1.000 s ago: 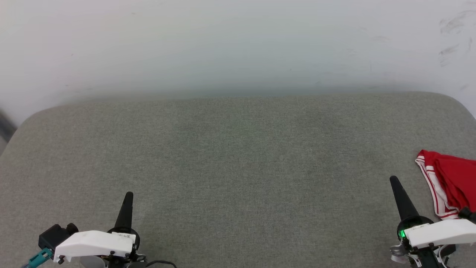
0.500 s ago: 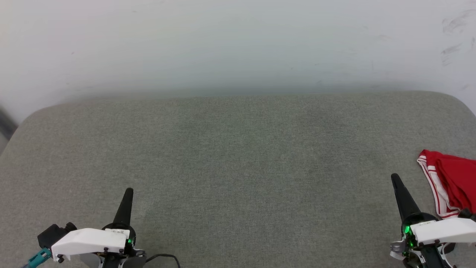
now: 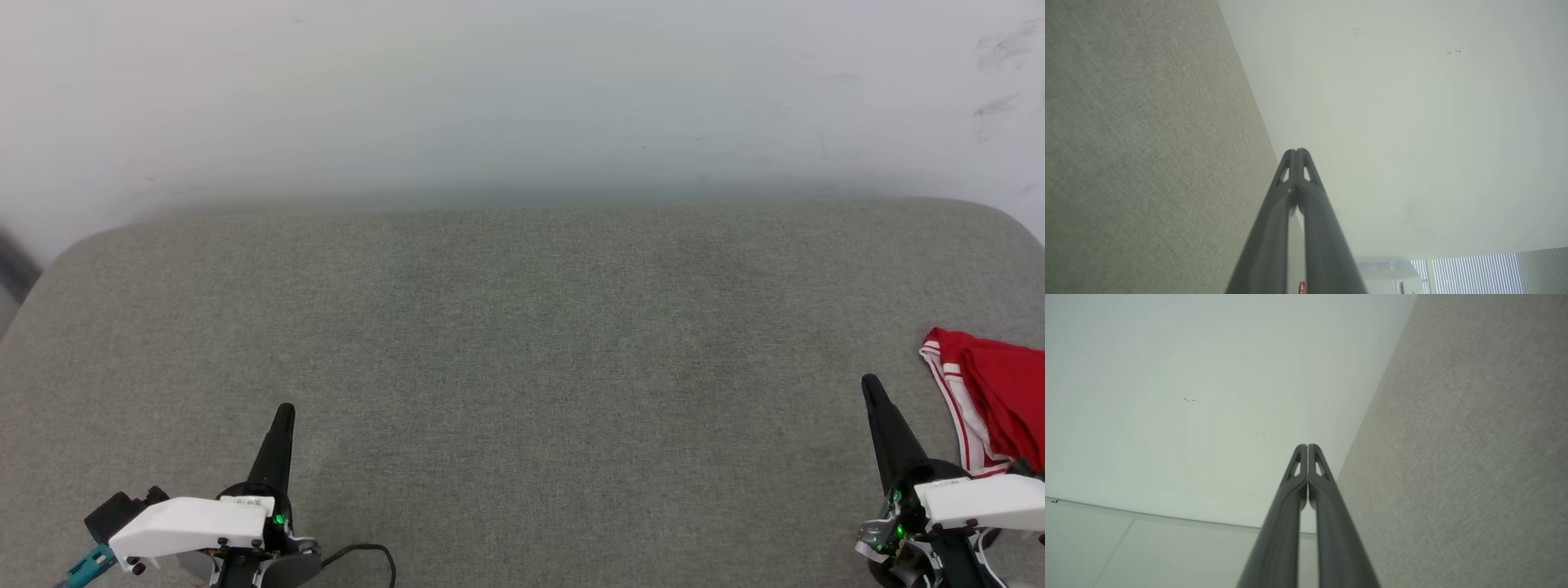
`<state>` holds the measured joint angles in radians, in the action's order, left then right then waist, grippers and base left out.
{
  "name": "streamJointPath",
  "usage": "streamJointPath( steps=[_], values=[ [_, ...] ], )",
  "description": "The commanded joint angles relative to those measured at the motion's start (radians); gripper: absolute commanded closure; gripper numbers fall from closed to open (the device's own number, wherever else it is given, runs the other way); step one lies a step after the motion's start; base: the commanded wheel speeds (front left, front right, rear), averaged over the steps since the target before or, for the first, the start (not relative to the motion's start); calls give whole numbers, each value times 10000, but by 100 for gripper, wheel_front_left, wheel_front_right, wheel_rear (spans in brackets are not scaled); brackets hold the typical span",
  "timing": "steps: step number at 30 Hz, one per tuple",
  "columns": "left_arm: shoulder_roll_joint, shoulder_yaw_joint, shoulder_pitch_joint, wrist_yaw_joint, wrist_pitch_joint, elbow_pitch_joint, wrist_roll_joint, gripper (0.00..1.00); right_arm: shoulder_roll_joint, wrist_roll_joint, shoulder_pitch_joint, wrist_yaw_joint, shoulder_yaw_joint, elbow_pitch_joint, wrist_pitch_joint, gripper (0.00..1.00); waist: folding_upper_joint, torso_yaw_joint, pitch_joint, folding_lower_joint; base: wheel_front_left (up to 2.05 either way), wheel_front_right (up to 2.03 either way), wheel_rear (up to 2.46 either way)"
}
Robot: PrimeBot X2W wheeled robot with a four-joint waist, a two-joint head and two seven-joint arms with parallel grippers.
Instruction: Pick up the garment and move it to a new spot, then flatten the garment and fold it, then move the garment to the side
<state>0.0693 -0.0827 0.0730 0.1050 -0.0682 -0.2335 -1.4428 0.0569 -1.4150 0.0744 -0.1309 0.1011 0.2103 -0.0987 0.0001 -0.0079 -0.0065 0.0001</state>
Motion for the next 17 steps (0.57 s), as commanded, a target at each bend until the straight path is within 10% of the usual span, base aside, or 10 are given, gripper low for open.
streamJointPath(
  steps=[1, 17],
  values=[
    [-10, -65, 232, 43, -37, 4, -141, 100, -38, -174, 167, 2, 31, 18, -30, 100, -1, 2, 2, -1, 0, 0, 0],
    [-137, -246, 355, 207, -348, -88, -1175, 100, -70, -1375, 356, 3, 103, 249, -122, 100, -1, 50, 60, -1, 0, 0, 0]
  ],
)
